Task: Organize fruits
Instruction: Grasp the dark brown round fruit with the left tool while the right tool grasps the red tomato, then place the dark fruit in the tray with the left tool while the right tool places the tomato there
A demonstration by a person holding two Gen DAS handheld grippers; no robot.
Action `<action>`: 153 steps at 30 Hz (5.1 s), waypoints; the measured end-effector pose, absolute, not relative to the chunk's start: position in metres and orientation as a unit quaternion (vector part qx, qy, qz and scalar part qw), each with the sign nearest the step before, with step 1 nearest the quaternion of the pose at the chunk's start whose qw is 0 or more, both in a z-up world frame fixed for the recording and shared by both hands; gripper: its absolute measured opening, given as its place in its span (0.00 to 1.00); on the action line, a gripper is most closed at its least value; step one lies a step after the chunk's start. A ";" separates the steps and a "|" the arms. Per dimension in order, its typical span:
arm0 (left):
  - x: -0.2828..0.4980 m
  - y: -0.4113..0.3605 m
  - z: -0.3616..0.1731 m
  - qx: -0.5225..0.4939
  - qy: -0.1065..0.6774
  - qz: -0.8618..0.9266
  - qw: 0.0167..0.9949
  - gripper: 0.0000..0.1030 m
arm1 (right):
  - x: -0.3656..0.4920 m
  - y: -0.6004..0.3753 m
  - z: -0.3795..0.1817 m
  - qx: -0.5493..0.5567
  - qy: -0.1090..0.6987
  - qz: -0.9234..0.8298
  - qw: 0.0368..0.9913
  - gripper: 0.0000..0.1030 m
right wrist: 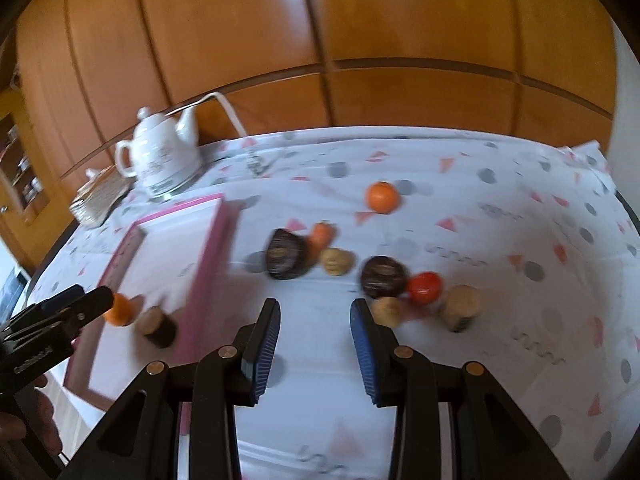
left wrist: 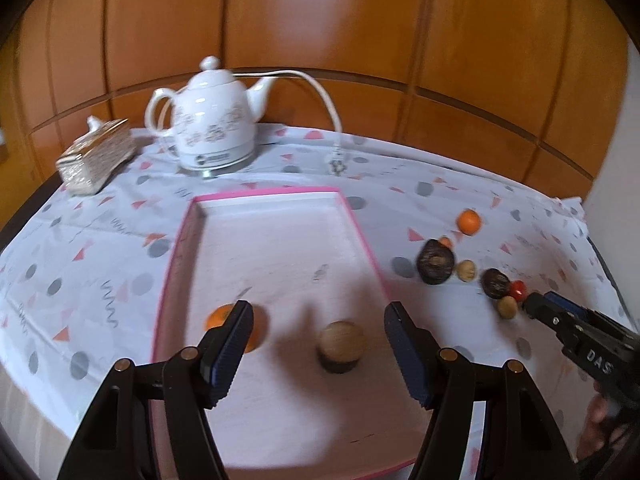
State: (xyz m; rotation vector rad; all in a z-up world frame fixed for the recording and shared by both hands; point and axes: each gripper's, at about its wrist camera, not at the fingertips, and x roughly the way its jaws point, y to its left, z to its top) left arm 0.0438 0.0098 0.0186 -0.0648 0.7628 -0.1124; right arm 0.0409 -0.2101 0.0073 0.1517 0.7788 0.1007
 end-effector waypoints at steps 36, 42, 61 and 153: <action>0.164 -0.105 -0.039 -0.027 0.479 -0.155 0.864 0.53 | 0.096 -0.303 0.001 0.100 0.395 -0.011 0.913 0.36; 0.169 -0.111 -0.041 -0.025 0.480 -0.165 0.861 0.45 | 0.104 -0.315 -0.001 0.125 0.396 -0.011 0.910 0.36; 0.126 -0.087 -0.018 -0.050 0.443 -0.183 0.876 0.44 | 0.078 -0.322 -0.034 0.145 0.436 0.015 0.888 0.36; 0.037 0.076 0.008 -0.094 0.382 0.021 0.919 0.69 | 0.080 -0.083 0.005 0.000 0.431 0.273 0.860 0.27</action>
